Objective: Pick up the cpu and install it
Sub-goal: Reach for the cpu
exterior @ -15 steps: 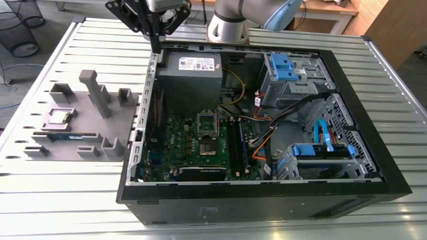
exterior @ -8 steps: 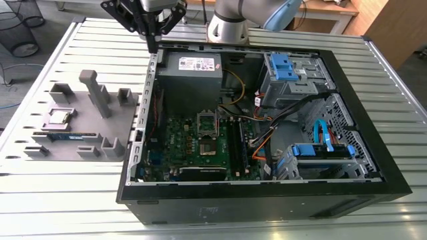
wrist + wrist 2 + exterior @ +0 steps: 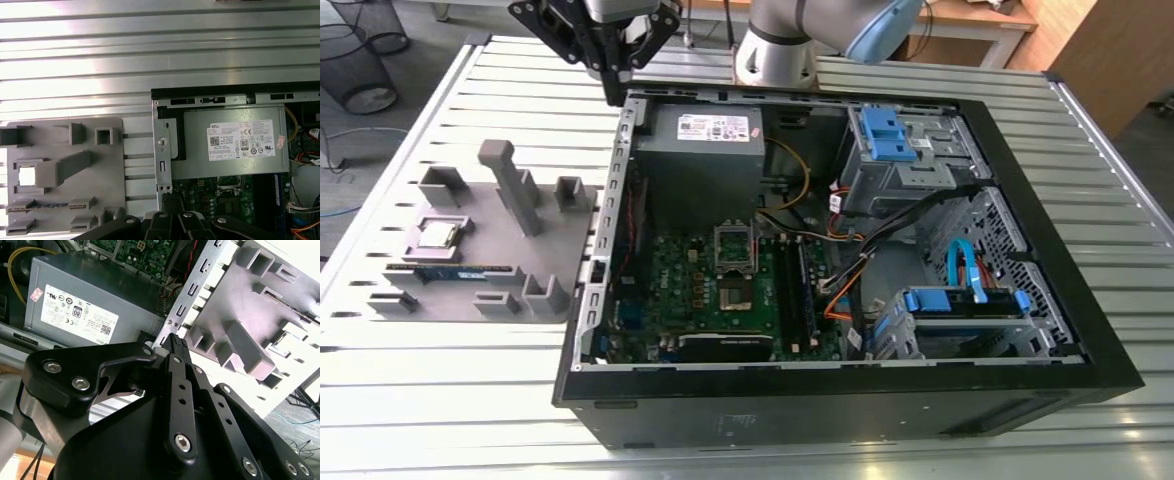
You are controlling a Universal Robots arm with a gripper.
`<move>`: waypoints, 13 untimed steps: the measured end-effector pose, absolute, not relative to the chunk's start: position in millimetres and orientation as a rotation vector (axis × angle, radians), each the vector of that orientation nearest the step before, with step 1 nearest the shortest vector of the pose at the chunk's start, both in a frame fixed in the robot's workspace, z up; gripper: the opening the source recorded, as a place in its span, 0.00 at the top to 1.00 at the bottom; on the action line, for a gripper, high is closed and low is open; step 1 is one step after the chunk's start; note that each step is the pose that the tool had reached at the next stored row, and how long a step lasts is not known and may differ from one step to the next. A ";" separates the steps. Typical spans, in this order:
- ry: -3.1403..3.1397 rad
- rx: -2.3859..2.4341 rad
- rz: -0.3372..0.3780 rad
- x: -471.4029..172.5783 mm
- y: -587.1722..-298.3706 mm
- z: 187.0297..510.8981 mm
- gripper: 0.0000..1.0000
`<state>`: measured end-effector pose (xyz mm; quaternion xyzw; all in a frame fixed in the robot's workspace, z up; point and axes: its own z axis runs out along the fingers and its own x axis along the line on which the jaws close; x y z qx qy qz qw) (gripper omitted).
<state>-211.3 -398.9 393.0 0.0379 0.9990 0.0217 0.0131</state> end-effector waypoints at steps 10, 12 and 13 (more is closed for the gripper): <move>3.112 0.118 0.068 -221.9 -398.9 392.9 0.89; 3.113 0.118 0.068 -224.4 -398.9 393.0 0.89; 3.112 0.118 0.068 -225.8 -398.9 393.0 0.89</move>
